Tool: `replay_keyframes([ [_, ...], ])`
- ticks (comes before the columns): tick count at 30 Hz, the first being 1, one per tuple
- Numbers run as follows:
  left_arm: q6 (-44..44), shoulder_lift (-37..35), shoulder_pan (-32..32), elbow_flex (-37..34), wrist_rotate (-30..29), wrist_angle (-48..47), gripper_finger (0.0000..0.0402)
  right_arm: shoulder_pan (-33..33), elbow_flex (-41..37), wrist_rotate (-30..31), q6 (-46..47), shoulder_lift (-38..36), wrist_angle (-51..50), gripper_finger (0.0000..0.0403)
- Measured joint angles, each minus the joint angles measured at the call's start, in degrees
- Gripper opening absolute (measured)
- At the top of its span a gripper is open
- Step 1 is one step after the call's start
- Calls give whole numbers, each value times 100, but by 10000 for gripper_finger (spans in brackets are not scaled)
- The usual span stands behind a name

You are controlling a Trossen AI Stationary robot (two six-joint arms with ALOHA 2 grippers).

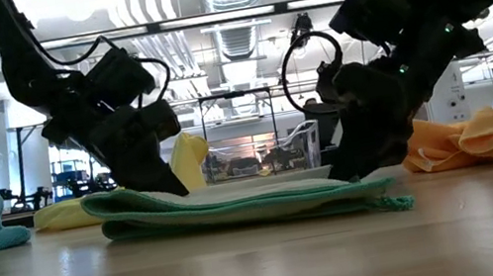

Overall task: Fold microfiber towels
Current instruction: Fold the light green microfiber cloth

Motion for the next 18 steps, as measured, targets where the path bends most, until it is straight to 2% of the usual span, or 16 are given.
replay_keyframes([
  [6,158,0,-7,26,19,134,78,-102,0,-52,-62,0,8,19],
  [10,225,0,-7,26,28,354,12,-171,-5,-25,-148,-16,0,13],
  [18,261,0,-10,17,39,361,3,-267,-20,75,-472,-286,-190,13],
])
